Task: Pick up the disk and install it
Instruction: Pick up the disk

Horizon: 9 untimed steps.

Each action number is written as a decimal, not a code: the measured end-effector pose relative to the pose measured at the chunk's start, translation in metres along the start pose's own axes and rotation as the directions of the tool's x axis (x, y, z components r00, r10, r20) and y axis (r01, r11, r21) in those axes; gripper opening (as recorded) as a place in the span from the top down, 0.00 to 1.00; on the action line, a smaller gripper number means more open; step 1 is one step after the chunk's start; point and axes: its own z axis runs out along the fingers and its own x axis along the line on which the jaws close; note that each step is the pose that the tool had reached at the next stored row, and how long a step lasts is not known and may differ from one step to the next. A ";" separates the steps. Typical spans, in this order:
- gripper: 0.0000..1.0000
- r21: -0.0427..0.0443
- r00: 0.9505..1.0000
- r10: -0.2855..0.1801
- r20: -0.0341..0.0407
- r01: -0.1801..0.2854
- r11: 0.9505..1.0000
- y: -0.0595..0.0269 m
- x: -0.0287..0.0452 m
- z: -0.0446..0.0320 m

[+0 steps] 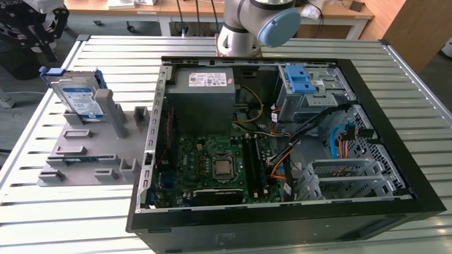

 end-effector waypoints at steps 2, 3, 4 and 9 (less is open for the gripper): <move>0.89 -0.003 1.000 -0.025 0.002 0.025 1.000 -0.0001 0.0000 0.0001; 0.89 -0.005 0.999 -0.036 0.004 0.036 0.999 0.0000 0.0000 0.0001; 0.89 -0.008 0.999 -0.048 0.006 0.048 0.999 -0.0001 0.0000 0.0002; 0.89 -0.012 0.992 -0.123 0.008 0.123 0.992 0.0000 0.0000 0.0007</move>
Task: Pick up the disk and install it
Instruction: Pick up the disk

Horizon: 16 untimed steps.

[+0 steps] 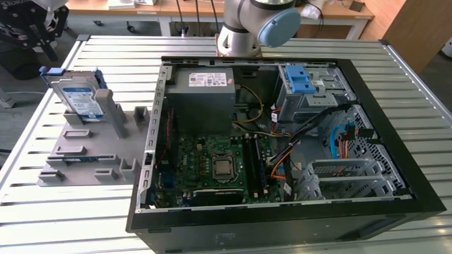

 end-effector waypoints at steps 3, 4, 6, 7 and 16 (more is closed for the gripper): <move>0.89 -0.001 0.999 -0.054 -0.003 0.054 0.999 -0.0001 0.0000 0.0005; 0.89 -0.001 0.997 -0.071 -0.004 0.071 0.997 -0.0001 0.0000 0.0006; 0.89 -0.001 0.994 -0.105 -0.005 0.105 0.994 -0.0001 0.0000 0.0008; 0.89 -0.002 0.993 -0.121 -0.006 0.121 0.993 -0.0001 0.0000 0.0010; 0.89 -0.006 0.967 -0.254 -0.010 0.254 0.967 -0.0002 0.0000 0.0022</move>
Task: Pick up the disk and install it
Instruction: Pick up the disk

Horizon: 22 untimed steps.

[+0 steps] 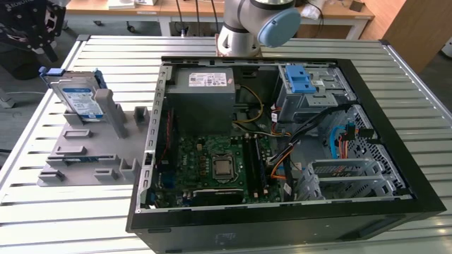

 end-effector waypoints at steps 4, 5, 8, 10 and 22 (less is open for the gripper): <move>0.89 -0.001 0.997 -0.072 -0.004 0.072 0.997 0.0000 0.0000 0.0009; 0.89 -0.002 0.996 -0.090 -0.005 0.090 0.996 -0.0001 0.0000 0.0011; 0.89 -0.003 0.989 -0.145 -0.008 0.145 0.989 0.0000 0.0000 0.0016; 0.89 -0.004 0.984 -0.179 -0.010 0.179 0.984 -0.0001 0.0001 0.0018; 0.65 0.001 0.949 -0.315 -0.014 0.315 0.949 -0.0001 0.0000 0.0029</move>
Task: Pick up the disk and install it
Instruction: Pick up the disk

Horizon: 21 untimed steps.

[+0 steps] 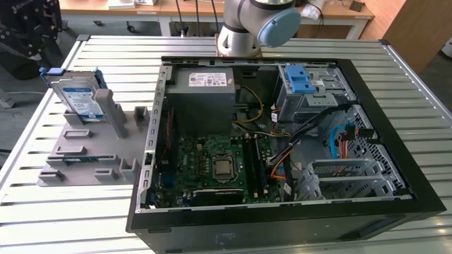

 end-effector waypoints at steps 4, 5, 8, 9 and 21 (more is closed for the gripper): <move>0.47 -0.001 0.997 -0.073 -0.004 0.073 0.997 0.0000 0.0001 0.0011; 0.47 -0.002 0.996 -0.087 -0.004 0.087 0.996 0.0000 0.0001 0.0015; 0.35 -0.003 0.992 -0.126 -0.006 0.126 0.992 -0.0001 0.0001 0.0034; 0.35 -0.003 0.989 -0.145 -0.007 0.145 0.989 -0.0002 0.0001 0.0043; 0.35 0.019 0.980 -0.200 -0.010 0.200 0.980 0.0037 0.0007 0.0169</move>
